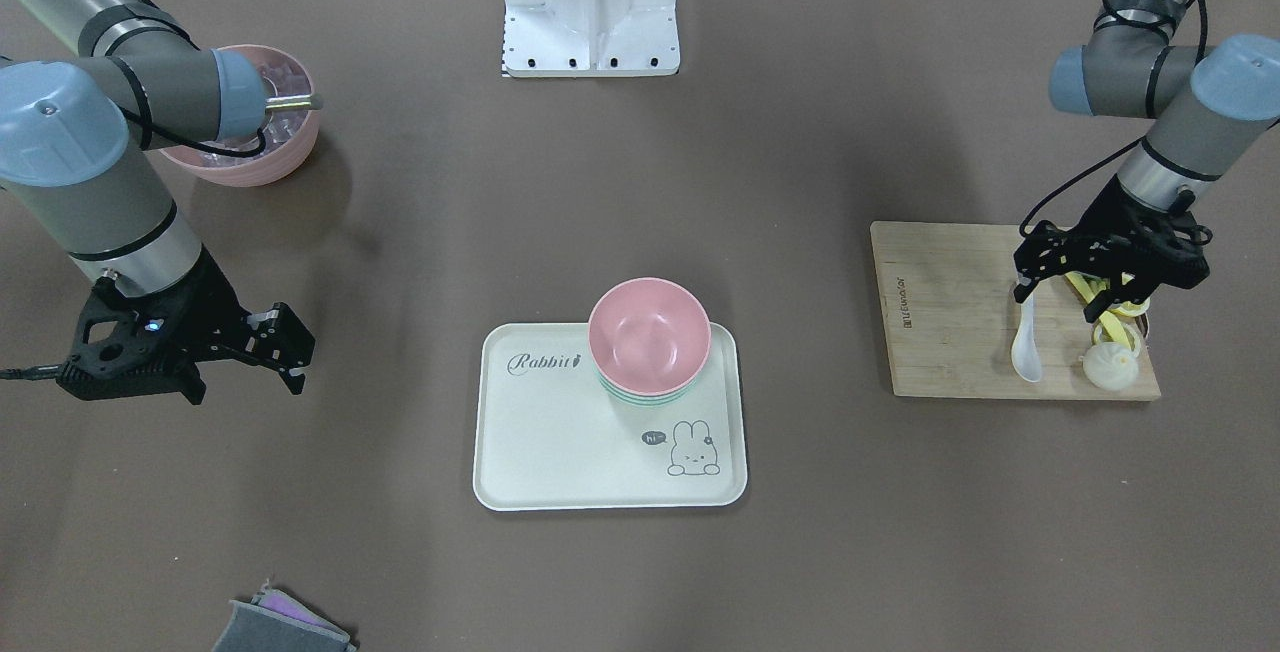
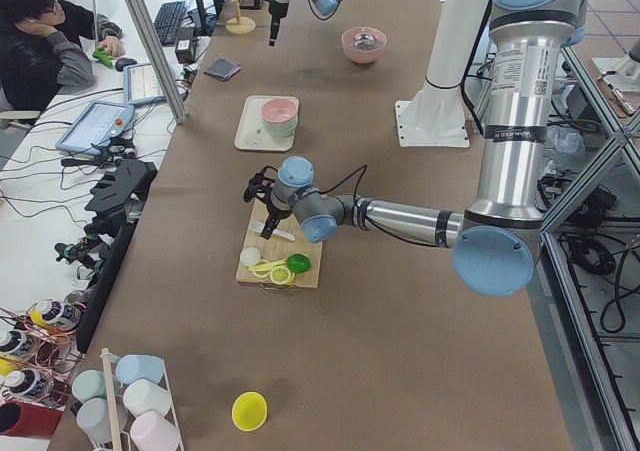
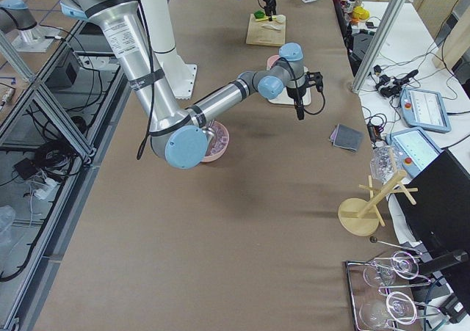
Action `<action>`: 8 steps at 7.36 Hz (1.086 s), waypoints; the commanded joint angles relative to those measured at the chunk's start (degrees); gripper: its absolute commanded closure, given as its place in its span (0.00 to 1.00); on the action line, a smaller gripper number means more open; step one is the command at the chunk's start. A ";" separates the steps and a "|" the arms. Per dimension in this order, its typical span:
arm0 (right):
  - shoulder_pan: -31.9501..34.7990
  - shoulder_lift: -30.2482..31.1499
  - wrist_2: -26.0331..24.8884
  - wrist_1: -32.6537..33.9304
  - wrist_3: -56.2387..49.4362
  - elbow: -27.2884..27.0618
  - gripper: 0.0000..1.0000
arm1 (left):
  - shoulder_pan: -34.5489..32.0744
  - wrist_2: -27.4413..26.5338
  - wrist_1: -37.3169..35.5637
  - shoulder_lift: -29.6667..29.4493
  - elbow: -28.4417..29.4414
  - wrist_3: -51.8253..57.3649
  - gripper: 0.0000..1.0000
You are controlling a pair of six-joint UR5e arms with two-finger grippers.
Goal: Stack pink bowl on green and place spoon
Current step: 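Withdraw the right gripper while the left gripper reaches to the white spoon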
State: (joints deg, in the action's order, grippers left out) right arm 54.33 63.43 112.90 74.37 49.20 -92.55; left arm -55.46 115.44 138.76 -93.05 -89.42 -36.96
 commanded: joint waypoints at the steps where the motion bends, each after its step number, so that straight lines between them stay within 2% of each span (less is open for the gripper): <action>1: 0.51 1.16 0.22 -0.19 -0.51 -0.18 0.00 | 1.93 -1.36 0.19 0.14 0.47 -0.05 0.33; 2: 0.60 2.12 0.13 -0.10 -0.60 -1.13 0.00 | 2.11 -1.36 0.28 0.15 0.47 -0.05 0.42; 7: 0.69 2.66 0.13 -0.10 -0.51 -1.32 0.00 | 2.90 -1.36 1.59 0.06 2.49 -0.04 0.46; 8: 0.69 2.66 0.13 -0.19 -0.51 -1.41 0.00 | 2.90 -1.10 2.30 0.06 2.49 -0.22 0.53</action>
State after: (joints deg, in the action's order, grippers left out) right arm 55.04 66.08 113.03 74.25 48.69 -93.88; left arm -52.60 114.14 140.10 -92.98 -87.09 -36.96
